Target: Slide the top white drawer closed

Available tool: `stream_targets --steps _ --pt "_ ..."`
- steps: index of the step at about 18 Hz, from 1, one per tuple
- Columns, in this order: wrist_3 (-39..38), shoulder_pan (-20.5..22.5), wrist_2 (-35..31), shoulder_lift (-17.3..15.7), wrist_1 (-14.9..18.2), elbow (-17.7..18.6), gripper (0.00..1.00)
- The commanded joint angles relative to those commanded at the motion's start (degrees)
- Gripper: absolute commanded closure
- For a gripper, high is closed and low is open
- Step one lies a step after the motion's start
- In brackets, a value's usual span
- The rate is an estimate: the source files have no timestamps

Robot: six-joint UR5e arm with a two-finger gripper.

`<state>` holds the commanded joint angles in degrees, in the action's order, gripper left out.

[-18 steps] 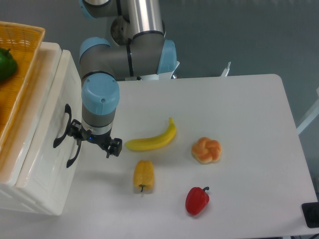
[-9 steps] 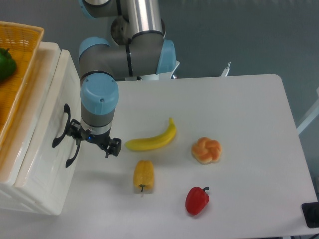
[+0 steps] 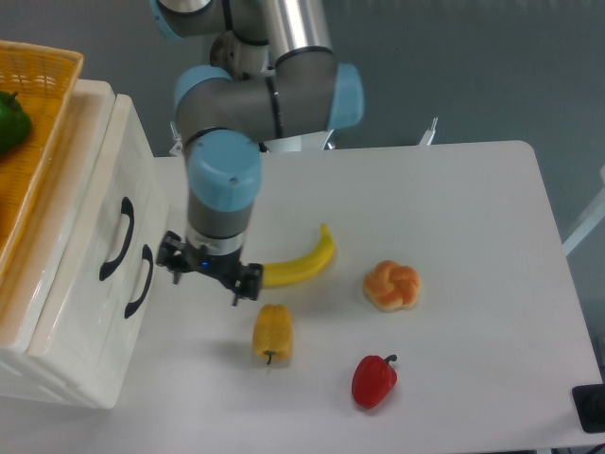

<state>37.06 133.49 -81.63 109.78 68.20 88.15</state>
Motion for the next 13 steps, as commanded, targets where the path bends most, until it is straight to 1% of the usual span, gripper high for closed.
stream_targets --steps 3,5,7,10,11,13 --pt "8.96 4.22 -2.74 0.00 -0.17 0.18 0.00" --pt "14.77 6.51 -4.67 0.52 -0.87 0.00 0.00" --pt "16.73 8.97 -7.39 0.70 -1.75 -0.09 0.00" --pt "16.91 13.01 -7.84 0.44 -2.02 -0.18 0.00" --pt "17.43 13.72 -8.10 0.26 -2.02 -0.18 0.00" --pt "21.28 14.69 -10.81 0.26 -1.93 -0.18 0.00"
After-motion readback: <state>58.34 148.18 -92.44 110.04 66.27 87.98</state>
